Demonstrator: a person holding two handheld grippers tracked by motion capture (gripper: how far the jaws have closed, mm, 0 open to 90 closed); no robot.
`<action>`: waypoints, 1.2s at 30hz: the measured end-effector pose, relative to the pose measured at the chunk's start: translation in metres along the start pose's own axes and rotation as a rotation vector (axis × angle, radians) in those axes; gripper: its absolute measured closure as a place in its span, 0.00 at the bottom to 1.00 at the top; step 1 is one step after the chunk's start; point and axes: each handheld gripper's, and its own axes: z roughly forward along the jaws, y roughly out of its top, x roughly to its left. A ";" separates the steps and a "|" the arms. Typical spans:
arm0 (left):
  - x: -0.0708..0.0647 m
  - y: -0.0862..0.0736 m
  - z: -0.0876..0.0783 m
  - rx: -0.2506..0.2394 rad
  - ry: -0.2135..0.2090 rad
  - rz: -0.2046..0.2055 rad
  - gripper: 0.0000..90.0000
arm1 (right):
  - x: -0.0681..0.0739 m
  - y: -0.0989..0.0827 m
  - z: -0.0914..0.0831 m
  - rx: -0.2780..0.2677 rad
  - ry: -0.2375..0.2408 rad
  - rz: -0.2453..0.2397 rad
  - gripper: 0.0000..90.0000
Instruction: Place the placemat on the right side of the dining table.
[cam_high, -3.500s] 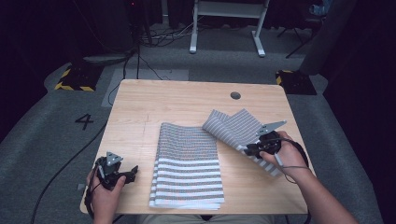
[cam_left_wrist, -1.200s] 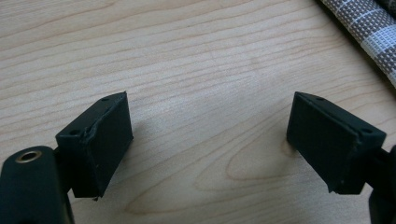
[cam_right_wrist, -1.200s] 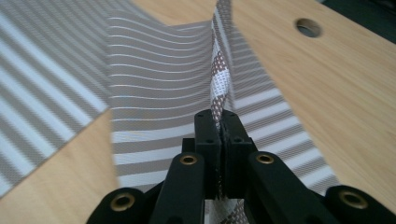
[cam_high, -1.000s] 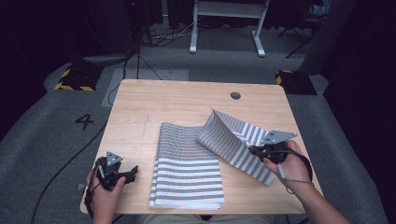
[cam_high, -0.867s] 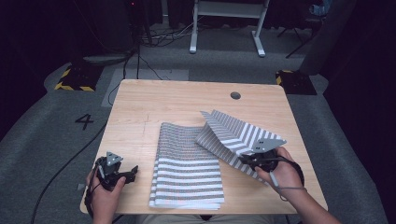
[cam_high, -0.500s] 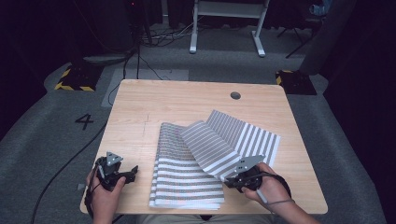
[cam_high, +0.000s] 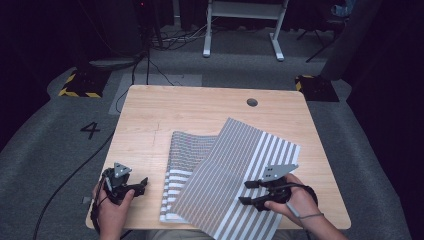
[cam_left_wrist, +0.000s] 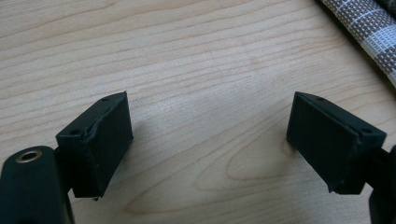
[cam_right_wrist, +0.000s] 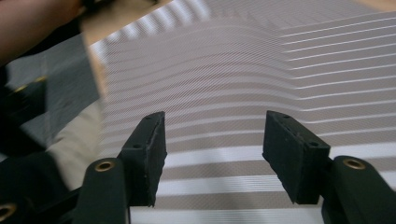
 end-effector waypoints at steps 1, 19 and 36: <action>0.000 0.000 0.000 0.000 0.000 0.000 0.16 | -0.016 -0.001 -0.007 -0.024 -0.073 0.040 0.43; 0.000 0.000 0.000 0.000 0.000 0.000 0.16 | -0.149 -0.055 -0.023 0.128 -0.569 0.349 0.29; 0.000 0.000 0.000 0.000 0.001 0.000 0.16 | -0.129 -0.052 -0.010 0.138 -0.539 0.282 0.84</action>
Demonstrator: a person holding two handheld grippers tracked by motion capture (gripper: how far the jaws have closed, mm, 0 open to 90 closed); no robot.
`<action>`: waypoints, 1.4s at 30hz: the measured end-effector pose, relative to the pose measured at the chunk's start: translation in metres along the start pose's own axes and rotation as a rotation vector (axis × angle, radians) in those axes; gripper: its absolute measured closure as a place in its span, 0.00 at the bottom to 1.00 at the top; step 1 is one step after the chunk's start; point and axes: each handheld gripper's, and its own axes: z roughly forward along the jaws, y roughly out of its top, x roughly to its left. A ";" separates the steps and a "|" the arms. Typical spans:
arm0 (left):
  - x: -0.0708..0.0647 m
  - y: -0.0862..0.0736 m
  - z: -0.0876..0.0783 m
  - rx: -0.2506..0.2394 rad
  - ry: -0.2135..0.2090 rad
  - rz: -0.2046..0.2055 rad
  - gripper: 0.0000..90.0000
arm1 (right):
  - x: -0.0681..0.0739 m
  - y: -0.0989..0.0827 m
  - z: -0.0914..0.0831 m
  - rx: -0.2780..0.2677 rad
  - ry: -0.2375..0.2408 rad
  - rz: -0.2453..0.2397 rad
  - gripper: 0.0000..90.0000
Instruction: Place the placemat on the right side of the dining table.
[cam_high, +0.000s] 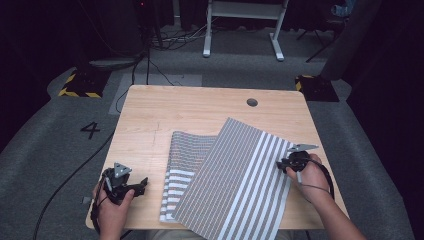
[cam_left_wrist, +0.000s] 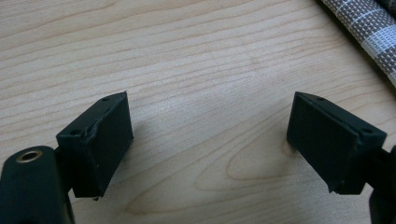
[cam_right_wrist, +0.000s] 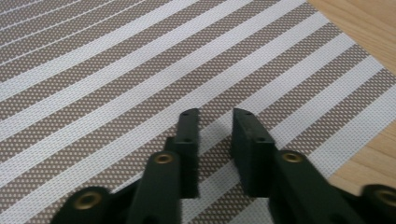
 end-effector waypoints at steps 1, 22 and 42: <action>0.000 0.000 0.000 -0.002 -0.001 -0.001 0.16 | 0.004 0.003 0.000 0.018 -0.005 -0.023 0.89; 0.000 0.000 0.000 0.000 0.001 0.000 0.16 | -0.021 -0.008 0.009 -0.060 -0.124 0.178 0.26; 0.000 0.000 0.000 0.000 0.000 0.000 0.16 | -0.006 0.019 -0.023 -0.123 -0.029 -0.028 0.98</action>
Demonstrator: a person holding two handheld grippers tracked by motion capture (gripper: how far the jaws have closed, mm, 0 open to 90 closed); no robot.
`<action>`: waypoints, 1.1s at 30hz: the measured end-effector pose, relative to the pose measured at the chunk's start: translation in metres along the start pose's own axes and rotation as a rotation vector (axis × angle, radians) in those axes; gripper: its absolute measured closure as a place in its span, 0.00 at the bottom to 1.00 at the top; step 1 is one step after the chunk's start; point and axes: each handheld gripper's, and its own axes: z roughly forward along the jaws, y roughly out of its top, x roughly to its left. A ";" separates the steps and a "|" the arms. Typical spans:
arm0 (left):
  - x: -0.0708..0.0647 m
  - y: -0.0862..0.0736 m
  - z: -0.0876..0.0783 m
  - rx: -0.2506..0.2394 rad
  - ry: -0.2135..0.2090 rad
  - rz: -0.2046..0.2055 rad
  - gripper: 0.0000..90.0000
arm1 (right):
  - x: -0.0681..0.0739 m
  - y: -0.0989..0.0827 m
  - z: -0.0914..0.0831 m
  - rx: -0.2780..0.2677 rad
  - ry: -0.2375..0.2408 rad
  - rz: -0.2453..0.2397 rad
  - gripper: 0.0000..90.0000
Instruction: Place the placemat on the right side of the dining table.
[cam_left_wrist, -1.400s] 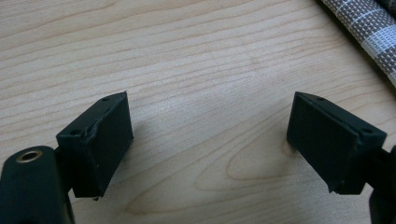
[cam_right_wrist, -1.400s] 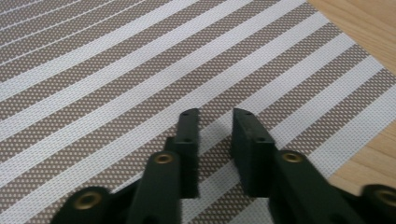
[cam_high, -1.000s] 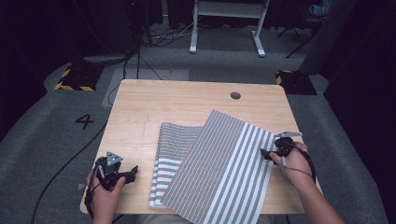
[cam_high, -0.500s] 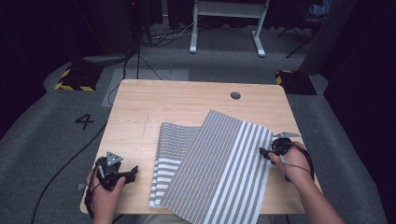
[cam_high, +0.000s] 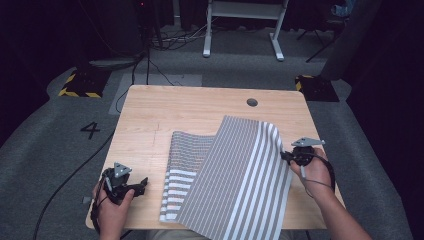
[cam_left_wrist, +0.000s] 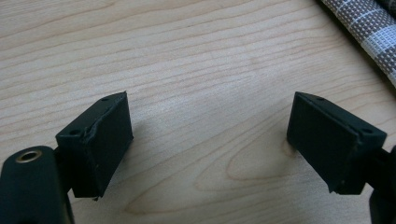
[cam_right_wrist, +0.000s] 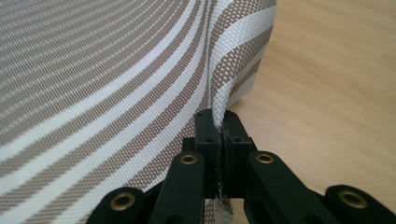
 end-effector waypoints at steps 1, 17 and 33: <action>0.000 0.000 0.000 0.000 0.000 0.000 0.16 | -0.006 0.008 -0.008 -0.021 -0.020 -0.005 0.98; 0.000 0.000 0.000 0.001 -0.001 0.000 0.16 | -0.056 0.047 -0.004 -0.026 -0.225 -0.085 0.98; 0.000 0.000 0.000 0.004 -0.002 0.001 0.16 | -0.099 0.055 0.042 0.067 -0.296 -0.059 0.78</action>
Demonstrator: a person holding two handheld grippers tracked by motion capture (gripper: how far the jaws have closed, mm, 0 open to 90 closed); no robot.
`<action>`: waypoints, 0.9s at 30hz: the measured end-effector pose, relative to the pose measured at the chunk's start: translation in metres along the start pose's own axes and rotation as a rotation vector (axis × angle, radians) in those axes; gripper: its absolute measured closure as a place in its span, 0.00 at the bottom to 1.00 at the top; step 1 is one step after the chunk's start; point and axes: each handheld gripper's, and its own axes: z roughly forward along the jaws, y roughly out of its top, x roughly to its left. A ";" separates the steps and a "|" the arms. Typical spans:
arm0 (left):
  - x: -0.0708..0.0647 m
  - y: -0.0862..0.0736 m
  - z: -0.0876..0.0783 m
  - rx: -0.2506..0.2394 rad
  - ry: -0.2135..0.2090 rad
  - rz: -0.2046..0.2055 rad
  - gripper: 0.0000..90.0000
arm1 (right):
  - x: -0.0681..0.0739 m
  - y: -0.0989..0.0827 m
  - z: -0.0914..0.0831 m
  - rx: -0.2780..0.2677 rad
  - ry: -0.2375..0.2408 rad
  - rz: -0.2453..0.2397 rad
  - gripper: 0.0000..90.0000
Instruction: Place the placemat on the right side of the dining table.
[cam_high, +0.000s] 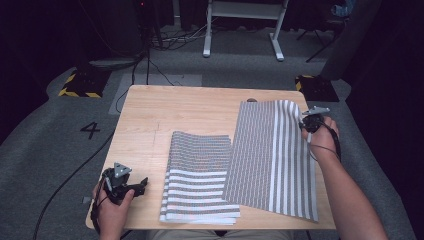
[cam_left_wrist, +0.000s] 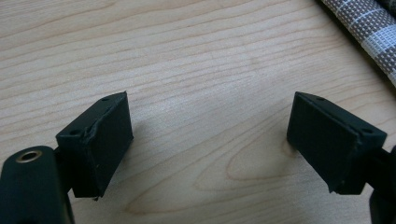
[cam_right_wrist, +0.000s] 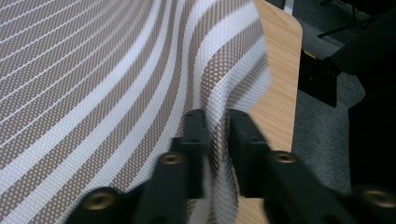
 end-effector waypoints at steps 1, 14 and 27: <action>0.000 0.000 0.000 0.000 0.000 0.000 0.16 | -0.001 0.000 0.001 -0.021 0.004 0.017 0.68; 0.000 0.000 0.000 0.000 0.000 0.000 0.16 | -0.004 -0.021 -0.072 -0.145 0.145 0.156 0.42; 0.000 0.000 0.000 0.000 0.000 0.000 0.16 | 0.049 -0.101 -0.117 0.067 0.276 0.204 0.37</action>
